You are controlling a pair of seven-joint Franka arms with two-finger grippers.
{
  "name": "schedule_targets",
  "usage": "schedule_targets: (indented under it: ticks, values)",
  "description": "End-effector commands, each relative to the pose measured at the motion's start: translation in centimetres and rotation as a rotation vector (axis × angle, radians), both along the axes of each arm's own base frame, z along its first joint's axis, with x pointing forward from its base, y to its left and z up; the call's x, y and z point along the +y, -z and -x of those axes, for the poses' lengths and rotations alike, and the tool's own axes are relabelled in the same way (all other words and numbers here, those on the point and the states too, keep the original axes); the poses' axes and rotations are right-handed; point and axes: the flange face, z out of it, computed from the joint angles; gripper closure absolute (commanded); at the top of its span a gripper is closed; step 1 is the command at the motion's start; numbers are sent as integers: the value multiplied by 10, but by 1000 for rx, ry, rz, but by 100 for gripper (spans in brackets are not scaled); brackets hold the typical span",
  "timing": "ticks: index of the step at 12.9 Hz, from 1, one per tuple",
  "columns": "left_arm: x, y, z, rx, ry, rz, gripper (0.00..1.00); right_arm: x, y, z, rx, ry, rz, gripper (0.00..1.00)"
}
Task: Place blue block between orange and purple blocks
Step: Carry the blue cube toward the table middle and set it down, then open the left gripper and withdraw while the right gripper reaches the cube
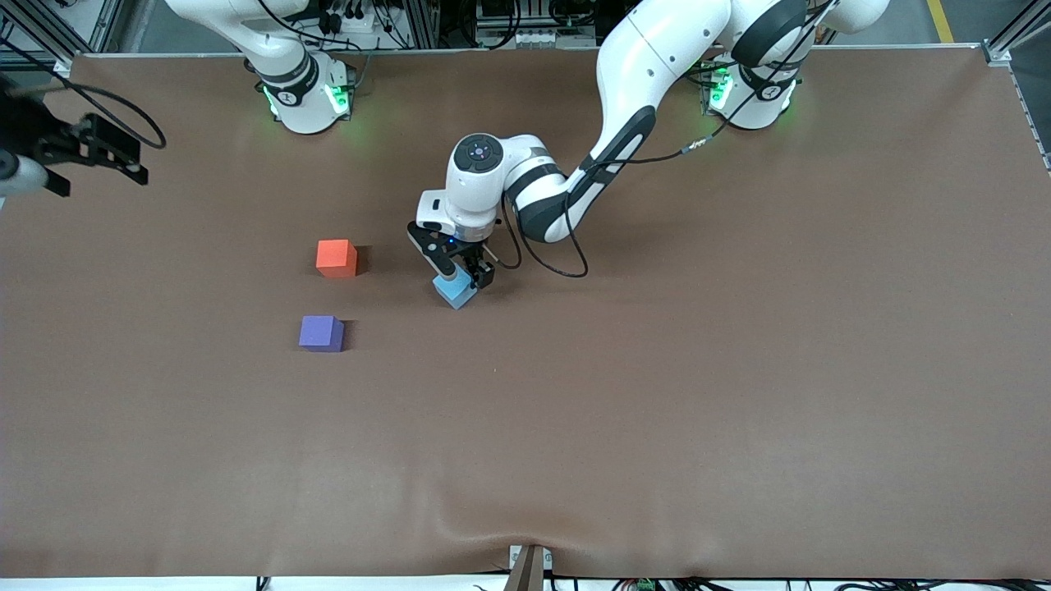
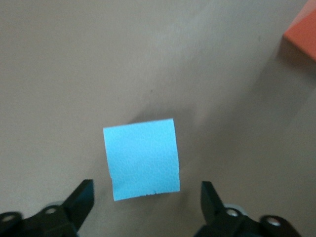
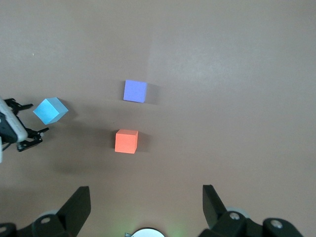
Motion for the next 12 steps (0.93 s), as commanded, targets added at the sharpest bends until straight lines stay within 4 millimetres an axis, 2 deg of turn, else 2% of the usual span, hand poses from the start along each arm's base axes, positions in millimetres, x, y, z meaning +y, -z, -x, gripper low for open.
schedule_targets:
  ticks: [1,2,3,4,5,6,7,9,12]
  values:
    - [10,-63,-14,-11,-53,36,0,4,6,-5,9,-11,14,0]
    - [26,-91,-26,-4,-77,-6,0,4,10,-7,15,-12,14,0]
    - [54,-123,-49,6,-123,-43,0,13,26,-15,47,-24,18,0]
    - [83,-154,-71,8,-173,-58,0,22,33,-19,54,-41,21,0]
    - [115,-184,-86,20,-222,-91,0,28,40,-22,63,-52,21,0]
    - [146,-206,-95,46,-271,-149,0,39,53,-29,81,-61,11,0]
    - [179,-227,-105,74,-345,-199,0,56,60,-31,86,-77,13,0]
    - [263,-266,-140,98,-503,-239,0,88,80,-36,95,33,18,0]
    - [386,-324,-171,111,-692,-252,0,169,115,-31,148,276,40,0]
